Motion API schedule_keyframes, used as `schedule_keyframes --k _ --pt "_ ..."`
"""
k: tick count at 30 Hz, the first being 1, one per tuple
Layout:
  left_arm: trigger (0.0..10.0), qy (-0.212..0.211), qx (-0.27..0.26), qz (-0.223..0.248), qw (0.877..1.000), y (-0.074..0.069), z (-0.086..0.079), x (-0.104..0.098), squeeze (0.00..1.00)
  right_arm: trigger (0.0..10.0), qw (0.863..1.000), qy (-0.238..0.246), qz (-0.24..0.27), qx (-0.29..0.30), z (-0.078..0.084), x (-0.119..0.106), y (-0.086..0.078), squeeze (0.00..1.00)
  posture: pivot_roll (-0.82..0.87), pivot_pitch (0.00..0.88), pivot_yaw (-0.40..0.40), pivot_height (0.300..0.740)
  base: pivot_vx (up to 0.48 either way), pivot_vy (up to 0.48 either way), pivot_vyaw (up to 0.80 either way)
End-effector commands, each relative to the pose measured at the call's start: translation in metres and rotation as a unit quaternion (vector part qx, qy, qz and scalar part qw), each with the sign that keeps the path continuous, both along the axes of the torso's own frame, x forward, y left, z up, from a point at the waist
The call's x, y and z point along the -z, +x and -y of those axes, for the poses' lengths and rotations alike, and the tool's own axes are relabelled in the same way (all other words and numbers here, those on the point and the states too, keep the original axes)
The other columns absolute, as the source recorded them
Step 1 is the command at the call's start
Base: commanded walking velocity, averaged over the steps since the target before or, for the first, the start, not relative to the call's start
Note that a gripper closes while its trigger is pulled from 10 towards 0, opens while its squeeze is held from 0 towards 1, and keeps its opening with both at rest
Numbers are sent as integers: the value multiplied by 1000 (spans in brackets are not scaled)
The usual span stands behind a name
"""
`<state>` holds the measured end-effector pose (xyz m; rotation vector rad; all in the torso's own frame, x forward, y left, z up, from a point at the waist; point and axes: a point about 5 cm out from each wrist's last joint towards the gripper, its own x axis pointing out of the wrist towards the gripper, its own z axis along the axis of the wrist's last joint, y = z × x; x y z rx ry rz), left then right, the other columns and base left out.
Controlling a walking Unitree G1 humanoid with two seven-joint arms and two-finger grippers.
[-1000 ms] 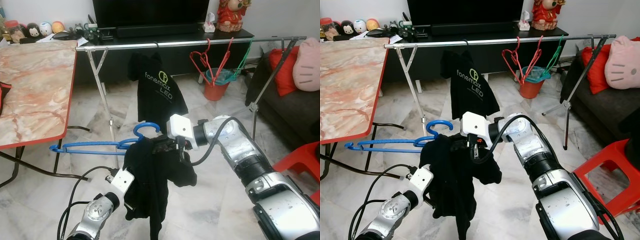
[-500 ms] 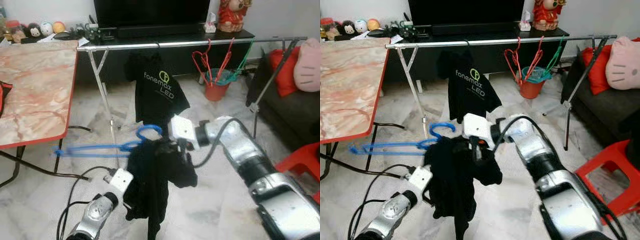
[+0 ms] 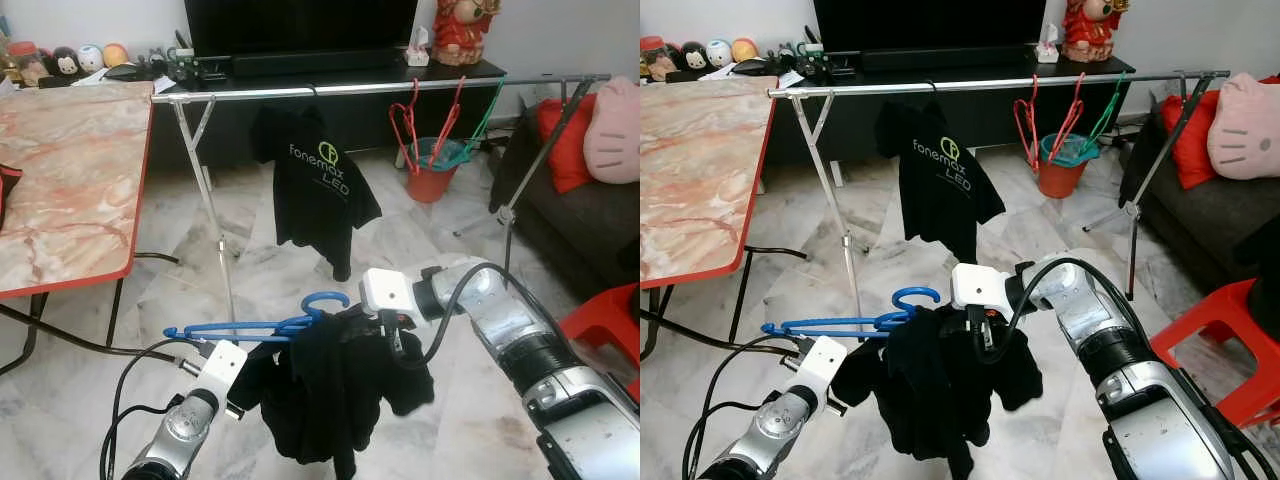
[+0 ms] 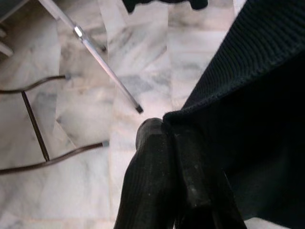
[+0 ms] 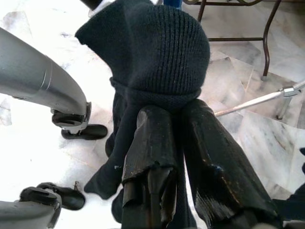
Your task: Hang hanger
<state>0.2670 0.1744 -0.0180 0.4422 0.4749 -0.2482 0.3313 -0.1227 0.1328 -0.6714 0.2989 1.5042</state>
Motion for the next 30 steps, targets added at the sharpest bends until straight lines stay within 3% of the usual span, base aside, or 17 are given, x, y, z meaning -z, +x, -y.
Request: schedule_keyframes --k 1,2,7,11,15,19,21,23,25,27,30 --pt "10000 5 -4 -23 1000 -6 -2 7 0 0 999 46 29 -2 -1 -19 4 0 -14 0 -40 740 0 0 0" --pt "10000 -2 -14 -26 1000 -7 -4 8 0 0 995 84 40 17 -2 -27 8 0 -17 0 -41 740 0 0 0" --pt "10000 1 -20 -25 999 -8 -6 8 0 0 978 188 57 68 -4 -46 15 0 -17 0 -41 740 0 0 0" --pt "10000 0 -17 -25 1000 -7 -5 8 0 0 970 225 47 81 -5 -49 15 0 -17 0 -41 740 0 0 0" --pt "10000 0 -16 -28 999 -6 -5 7 0 0 975 220 -4 21 -5 -42 0 0 -17 0 -37 740 0 0 0" --pt "10000 2 -19 -27 999 -5 -8 6 0 0 973 229 -24 11 4 -41 -5 0 -17 0 -37 740 0 0 0" --pt "10000 3 -20 -27 999 -5 -9 6 0 0 966 252 -53 -2 10 -45 -10 0 -17 0 -37 740 0 0 0" --pt "10000 4 -20 -29 999 -7 -9 7 0 0 948 297 -107 -33 21 -55 -22 0 -21 0 -41 740 0 0 0" --pt "10000 4 -20 -30 999 -7 -10 8 0 0 942 308 -127 -50 24 -59 -27 0 -21 0 -41 740 0 0 0" --pt "10000 3 -19 -32 999 -8 -9 8 0 0 940 301 -146 -65 29 -59 -35 0 -21 0 -41 740 0 0 0" --pt "10000 4 -17 -35 999 -9 -10 9 0 0 968 176 -161 -73 44 -35 -53 0 -28 0 -35 740 0 0 0"
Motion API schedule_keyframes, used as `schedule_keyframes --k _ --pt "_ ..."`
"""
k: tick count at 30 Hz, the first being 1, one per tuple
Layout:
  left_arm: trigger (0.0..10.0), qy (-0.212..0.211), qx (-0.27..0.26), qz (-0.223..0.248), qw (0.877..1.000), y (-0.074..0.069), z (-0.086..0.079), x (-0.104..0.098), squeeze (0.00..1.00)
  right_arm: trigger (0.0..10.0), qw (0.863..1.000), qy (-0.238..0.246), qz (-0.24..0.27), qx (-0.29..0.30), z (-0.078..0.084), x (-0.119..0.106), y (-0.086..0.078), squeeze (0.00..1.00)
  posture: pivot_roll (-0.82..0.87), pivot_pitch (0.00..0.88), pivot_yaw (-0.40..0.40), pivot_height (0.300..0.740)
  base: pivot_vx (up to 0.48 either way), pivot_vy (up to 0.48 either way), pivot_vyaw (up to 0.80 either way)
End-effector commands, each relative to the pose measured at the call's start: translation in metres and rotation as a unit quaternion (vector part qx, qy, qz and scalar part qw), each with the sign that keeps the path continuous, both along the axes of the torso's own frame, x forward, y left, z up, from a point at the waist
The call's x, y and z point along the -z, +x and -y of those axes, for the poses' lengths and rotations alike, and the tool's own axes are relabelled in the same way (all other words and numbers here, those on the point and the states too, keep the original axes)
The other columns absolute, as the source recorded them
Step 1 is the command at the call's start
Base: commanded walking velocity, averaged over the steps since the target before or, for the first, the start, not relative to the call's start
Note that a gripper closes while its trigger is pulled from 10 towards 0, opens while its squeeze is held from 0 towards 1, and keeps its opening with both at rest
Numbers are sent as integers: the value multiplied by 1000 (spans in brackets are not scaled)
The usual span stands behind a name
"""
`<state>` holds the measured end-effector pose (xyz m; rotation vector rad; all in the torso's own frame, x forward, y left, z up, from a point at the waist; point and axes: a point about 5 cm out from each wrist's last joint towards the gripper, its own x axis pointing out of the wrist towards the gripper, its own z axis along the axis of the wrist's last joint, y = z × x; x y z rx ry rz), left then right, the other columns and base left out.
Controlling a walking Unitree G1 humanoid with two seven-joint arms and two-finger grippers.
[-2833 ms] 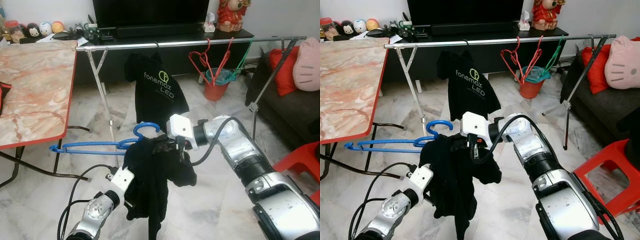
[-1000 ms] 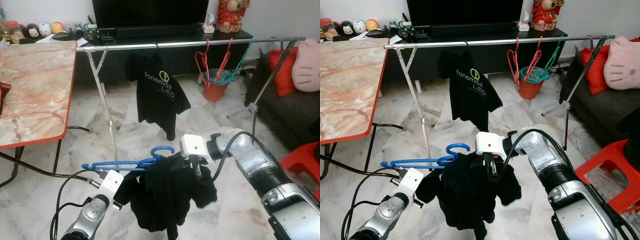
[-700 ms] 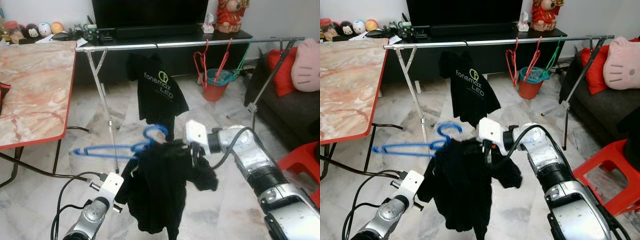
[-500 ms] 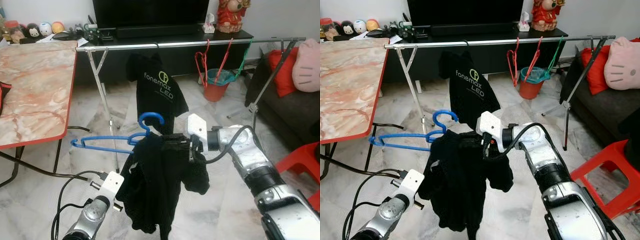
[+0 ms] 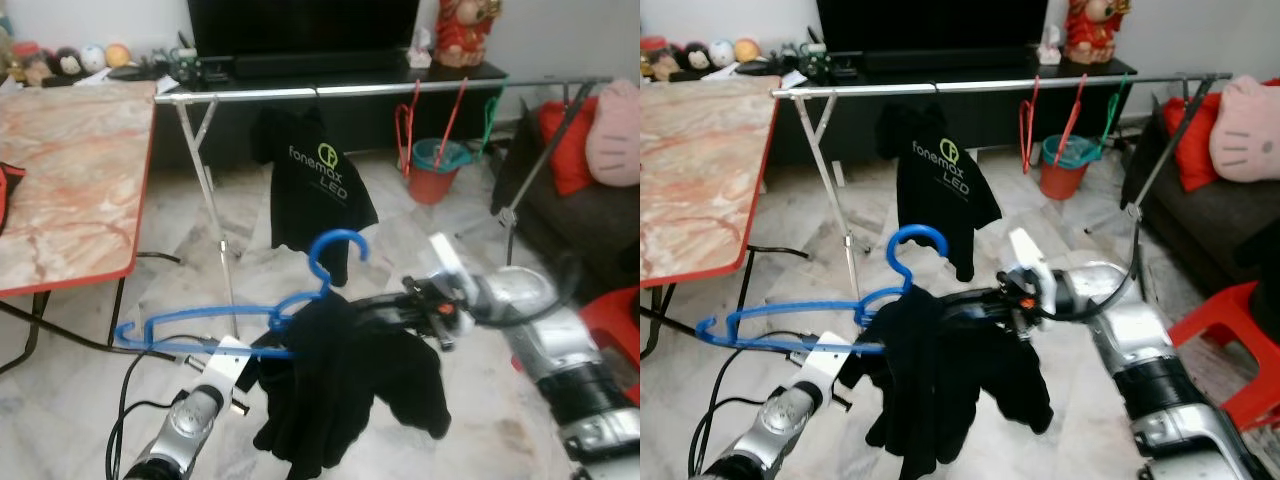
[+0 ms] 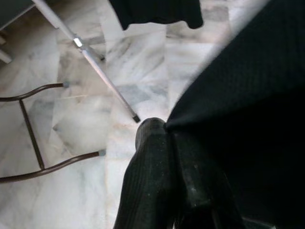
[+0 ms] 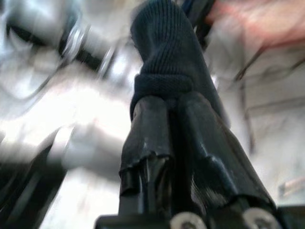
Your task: Hang hanger
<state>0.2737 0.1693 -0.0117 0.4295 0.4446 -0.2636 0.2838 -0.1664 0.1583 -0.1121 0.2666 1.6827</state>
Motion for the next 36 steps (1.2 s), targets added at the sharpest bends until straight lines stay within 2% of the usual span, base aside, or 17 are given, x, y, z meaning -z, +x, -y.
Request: schedule_keyframes --k 1,2,5,9,12,14,15,20,24,30,33,36 --pt "10000 14 -25 -48 998 -15 -15 15 0 0 998 -29 25 -44 4 -4 -8 0 -26 0 -35 740 0 0 0" --pt "10000 14 -25 -48 998 -15 -16 15 0 0 998 -49 22 -45 8 -1 -11 0 -26 0 -35 740 0 0 0" --pt "10000 15 -25 -48 998 -15 -16 15 0 0 997 -62 21 -46 11 0 -12 0 -26 0 -32 740 0 0 0" --pt "10000 18 -24 -48 998 -14 -17 14 0 0 982 -176 50 -44 29 16 -12 0 -30 0 -25 740 0 0 0" --pt "10000 19 -24 -49 998 -14 -18 14 0 0 978 -197 66 -27 32 17 -7 0 -30 0 -25 740 0 0 0" --pt "10000 20 -24 -49 998 -14 -18 14 0 0 962 -255 97 -14 40 22 -2 0 -25 0 -25 740 0 0 0" --pt "10000 21 -23 -50 998 -15 -18 14 0 0 957 -268 108 -8 42 22 -1 0 -25 0 -25 740 0 0 0" --pt "10000 22 -19 -56 998 -16 -18 16 0 0 956 -265 124 14 46 13 3 0 -28 0 -24 740 0 0 0" --pt "10000 23 -17 -59 998 -17 -17 17 0 0 940 -307 145 28 59 14 6 0 -28 0 -24 740 0 0 0" --pt "10000 28 -12 -64 997 -18 -17 18 0 0 929 -333 157 32 64 16 9 0 -32 0 -24 740 0 0 0" --pt "10000 30 -14 -66 997 -18 -18 18 0 0 902 -396 171 22 73 22 8 0 -32 0 -24 740 0 0 0" --pt "10000 31 -15 -66 997 -18 -18 18 0 0 892 -413 179 27 75 27 11 0 -29 0 -25 740 0 0 0"
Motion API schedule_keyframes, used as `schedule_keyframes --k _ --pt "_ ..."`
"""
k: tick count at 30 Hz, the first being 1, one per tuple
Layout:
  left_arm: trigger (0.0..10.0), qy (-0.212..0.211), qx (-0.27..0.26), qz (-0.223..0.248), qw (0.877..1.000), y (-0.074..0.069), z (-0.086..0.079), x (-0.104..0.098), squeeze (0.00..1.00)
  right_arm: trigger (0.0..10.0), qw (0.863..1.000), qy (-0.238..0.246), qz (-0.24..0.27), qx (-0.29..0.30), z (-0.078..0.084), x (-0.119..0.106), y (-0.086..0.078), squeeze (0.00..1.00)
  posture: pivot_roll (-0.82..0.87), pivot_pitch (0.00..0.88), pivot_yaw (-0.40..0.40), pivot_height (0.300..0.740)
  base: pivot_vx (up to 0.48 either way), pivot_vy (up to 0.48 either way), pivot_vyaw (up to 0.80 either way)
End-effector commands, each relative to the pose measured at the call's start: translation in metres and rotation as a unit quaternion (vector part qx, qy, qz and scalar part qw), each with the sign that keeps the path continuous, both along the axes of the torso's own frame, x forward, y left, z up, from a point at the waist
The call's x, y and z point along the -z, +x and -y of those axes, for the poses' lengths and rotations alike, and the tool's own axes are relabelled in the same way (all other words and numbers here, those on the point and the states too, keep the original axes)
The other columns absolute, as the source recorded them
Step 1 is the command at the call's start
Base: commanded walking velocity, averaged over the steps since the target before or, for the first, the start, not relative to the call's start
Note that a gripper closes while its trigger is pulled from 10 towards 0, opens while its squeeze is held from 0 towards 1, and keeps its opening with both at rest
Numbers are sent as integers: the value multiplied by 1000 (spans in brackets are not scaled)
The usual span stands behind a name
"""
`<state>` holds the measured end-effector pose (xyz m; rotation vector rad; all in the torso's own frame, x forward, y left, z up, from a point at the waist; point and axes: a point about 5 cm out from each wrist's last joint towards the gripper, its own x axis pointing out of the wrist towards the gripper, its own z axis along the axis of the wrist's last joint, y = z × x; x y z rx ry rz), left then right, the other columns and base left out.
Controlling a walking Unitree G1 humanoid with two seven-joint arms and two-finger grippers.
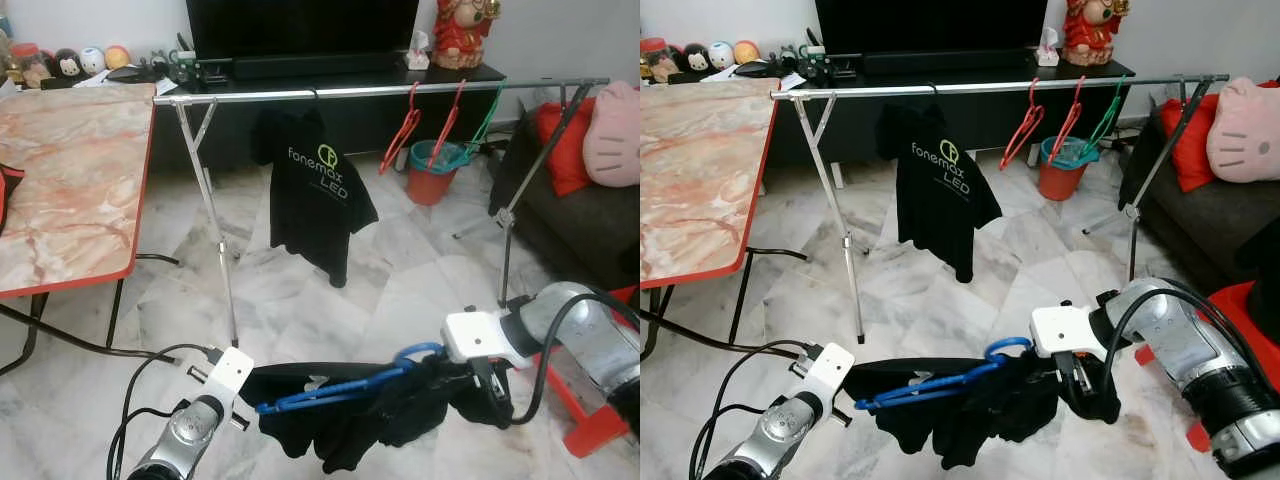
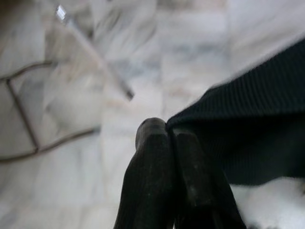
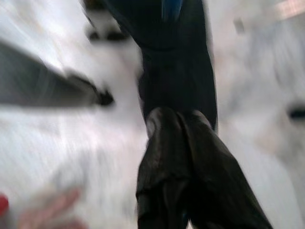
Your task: Hang hanger
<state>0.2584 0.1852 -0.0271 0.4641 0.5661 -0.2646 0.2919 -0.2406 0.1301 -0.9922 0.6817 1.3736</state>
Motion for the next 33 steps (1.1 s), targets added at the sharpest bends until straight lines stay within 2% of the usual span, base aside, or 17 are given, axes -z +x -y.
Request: schedule_keyframes --k 1,6,12,13,14,17,19,21,22,23,24,25,27,29,33 --pt "10000 5 -8 -9 1000 -2 -3 3 0 0 1000 -21 11 -2 2 0 3 0 -29 0 -25 740 0 0 0" --pt "10000 0 -12 -9 1000 -2 -3 2 0 0 998 -54 22 -4 7 3 4 0 -26 0 -26 740 0 0 0" --pt "10000 -3 -13 -10 1000 -2 -2 2 0 0 999 -46 28 -2 6 6 7 0 -26 0 -26 740 0 0 0" --pt "10000 -4 -13 -10 1000 -2 -2 2 0 0 999 -20 28 0 0 8 6 0 -26 0 -26 740 0 0 0" --pt "10000 -4 -13 -10 1000 -2 -2 2 0 0 999 -20 28 0 0 8 6 0 -26 0 -26 740 0 0 0" --pt "10000 -5 -12 -8 1000 -1 -1 2 0 0 998 34 47 19 -11 9 10 0 -26 0 -26 740 0 0 0" --pt "10000 -6 -11 -6 1000 0 -1 1 0 0 992 85 86 42 -21 9 17 0 -26 0 -26 740 0 0 0" --pt "10000 -6 -10 -4 1000 1 -1 0 0 8078 983 131 105 76 -27 7 22 0 -26 0 -26 740 0 0 0" --pt "10000 -11 -15 1 1000 4 -3 -3 0 10000 968 191 126 107 -36 5 27 0 -16 0 -23 740 0 0 0" --pt "10000 -14 -17 5 1000 6 -3 -5 0 10000 959 220 133 123 -41 4 29 0 -15 0 -22 740 0 0 0" --pt "10000 -14 -17 5 1000 6 -3 -5 0 10000 959 220 133 123 -41 4 29 0 -15 0 -22 740 0 0 0" --pt "10000 -20 -18 11 1000 9 -4 -9 0 10000 947 255 139 139 -49 5 29 0 -12 0 -20 740 0 0 0" --pt "10000 -27 -20 18 999 13 -5 -13 0 10000 936 283 137 157 -55 6 29 0 -10 0 -19 740 0 0 0" --pt "10000 -47 -24 28 998 20 -7 -21 0 10000 920 325 135 173 -65 8 27 0 -6 0 -13 740 0 0 0" --pt "10000 -65 -13 39 997 29 -6 -31 0 10000 899 354 151 206 -69 9 29 0 -6 0 -8 740 0 0 0"
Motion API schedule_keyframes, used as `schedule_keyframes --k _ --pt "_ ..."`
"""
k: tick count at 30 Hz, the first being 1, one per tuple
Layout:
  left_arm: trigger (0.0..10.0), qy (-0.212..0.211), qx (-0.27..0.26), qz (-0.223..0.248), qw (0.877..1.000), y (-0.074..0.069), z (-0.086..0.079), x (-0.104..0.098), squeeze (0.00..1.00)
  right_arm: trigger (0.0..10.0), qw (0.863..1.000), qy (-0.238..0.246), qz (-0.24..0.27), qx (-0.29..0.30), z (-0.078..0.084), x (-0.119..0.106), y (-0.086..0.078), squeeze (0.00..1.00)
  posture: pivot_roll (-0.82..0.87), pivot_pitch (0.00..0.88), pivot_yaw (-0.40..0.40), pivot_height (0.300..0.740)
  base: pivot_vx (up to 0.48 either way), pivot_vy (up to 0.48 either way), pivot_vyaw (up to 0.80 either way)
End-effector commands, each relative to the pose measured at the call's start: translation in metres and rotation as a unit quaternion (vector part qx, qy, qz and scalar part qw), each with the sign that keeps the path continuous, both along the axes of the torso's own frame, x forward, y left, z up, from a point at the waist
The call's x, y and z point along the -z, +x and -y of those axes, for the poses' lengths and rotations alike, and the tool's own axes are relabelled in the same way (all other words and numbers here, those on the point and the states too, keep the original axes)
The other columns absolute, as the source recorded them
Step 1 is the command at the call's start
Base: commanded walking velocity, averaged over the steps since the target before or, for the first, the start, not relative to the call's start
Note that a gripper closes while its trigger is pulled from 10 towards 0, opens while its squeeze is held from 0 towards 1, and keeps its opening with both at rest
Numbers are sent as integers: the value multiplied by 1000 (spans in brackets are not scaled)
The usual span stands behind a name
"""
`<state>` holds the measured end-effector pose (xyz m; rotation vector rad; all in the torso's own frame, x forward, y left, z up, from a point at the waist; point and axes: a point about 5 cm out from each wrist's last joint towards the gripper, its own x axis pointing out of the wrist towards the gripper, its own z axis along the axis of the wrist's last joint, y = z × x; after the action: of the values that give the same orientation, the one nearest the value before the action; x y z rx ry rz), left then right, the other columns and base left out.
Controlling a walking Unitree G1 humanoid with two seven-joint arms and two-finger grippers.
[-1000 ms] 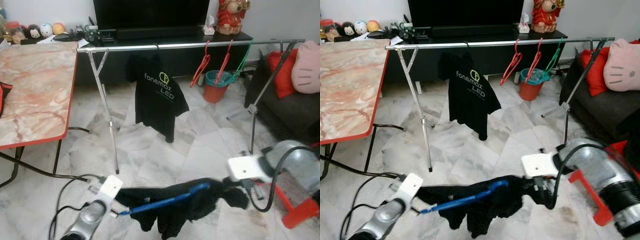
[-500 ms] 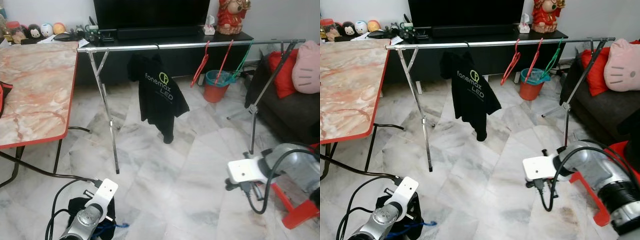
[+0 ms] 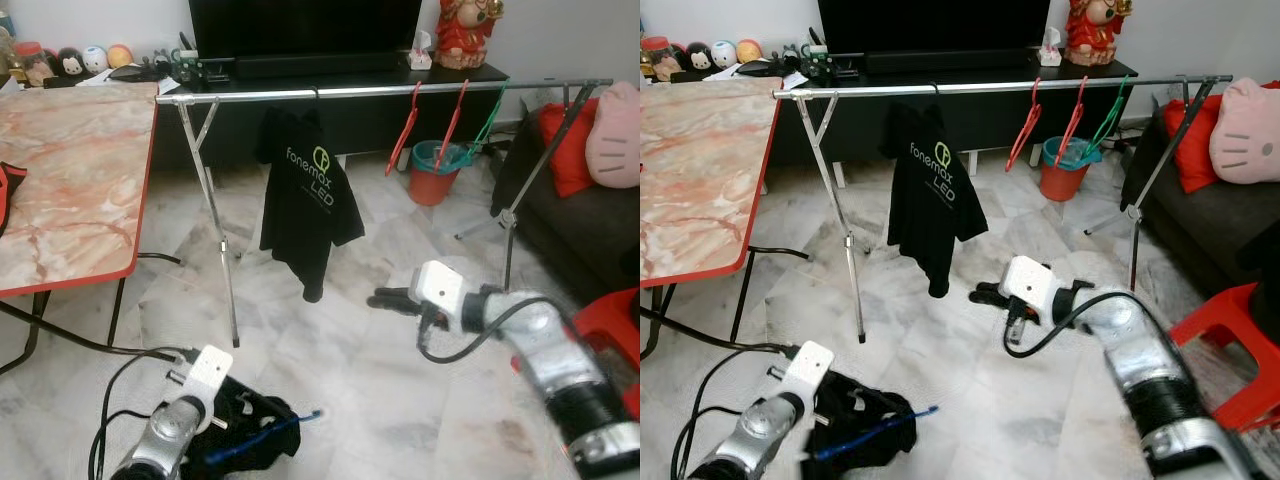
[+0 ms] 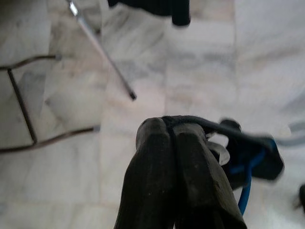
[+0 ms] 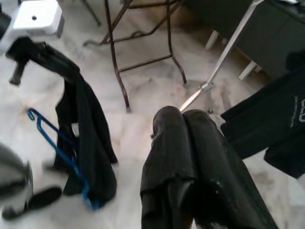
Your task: Hang hanger
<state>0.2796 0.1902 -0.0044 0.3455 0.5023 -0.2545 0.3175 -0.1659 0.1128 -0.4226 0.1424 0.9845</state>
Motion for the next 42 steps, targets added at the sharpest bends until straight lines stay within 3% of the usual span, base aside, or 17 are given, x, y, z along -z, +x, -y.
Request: schedule_keyframes --k 1,4,5,6,7,9,14,18,19,24,29,30,31,42 --pt "10000 -9 8 15 1000 10 0 -12 0 10000 999 11 24 37 6 -8 4 0 -6 0 -8 740 0 0 0" --pt "10000 -21 28 22 999 16 2 -21 0 10000 997 -40 27 66 12 3 4 0 -8 0 0 740 0 0 0" --pt "10000 -27 33 26 999 19 4 -26 0 10000 996 -86 -14 27 15 18 -7 0 -8 0 0 740 0 0 0" --pt "10000 -29 34 27 999 20 4 -28 0 10000 995 -99 -30 11 15 22 -11 0 -8 0 0 740 0 0 0" --pt "10000 -35 39 31 998 23 6 -32 0 10000 986 -161 -39 -29 20 34 -22 0 -10 0 0 740 0 0 0" --pt "10000 -40 41 33 998 25 8 -37 0 10000 979 -200 -34 -33 26 40 -25 0 -13 0 0 740 0 0 0" --pt "10000 -84 30 38 995 33 15 -54 0 10000 974 -205 -71 -60 32 45 -35 0 -13 0 0 740 0 0 0" --pt "10000 -124 23 45 991 41 25 -75 0 10000 971 -200 -80 -107 23 46 -43 0 -17 0 4 740 0 0 0" --pt "10000 -133 21 46 990 44 27 -83 0 10000 964 -212 -87 -134 21 49 -48 0 -19 0 5 740 0 0 0" --pt "10000 -141 23 47 989 50 31 -102 0 10000 951 -216 -113 -191 17 55 -62 0 -16 0 6 740 0 0 0" --pt "10000 -151 33 43 987 50 35 -118 0 10000 949 -216 -117 -197 16 55 -64 0 -16 0 9 740 0 0 0" --pt "10000 -156 36 41 986 49 36 -120 0 10000 949 -216 -120 -197 17 56 -64 51 -17 0 11 740 0 0 0" --pt "10000 -163 39 38 985 49 38 -125 0 10000 948 -219 -120 -197 18 57 -63 988 -17 0 11 740 0 0 0" --pt "10000 -169 65 22 983 41 37 -145 0 10000 942 -278 -83 -168 32 65 -56 1000 -13 0 13 740 0 0 0"
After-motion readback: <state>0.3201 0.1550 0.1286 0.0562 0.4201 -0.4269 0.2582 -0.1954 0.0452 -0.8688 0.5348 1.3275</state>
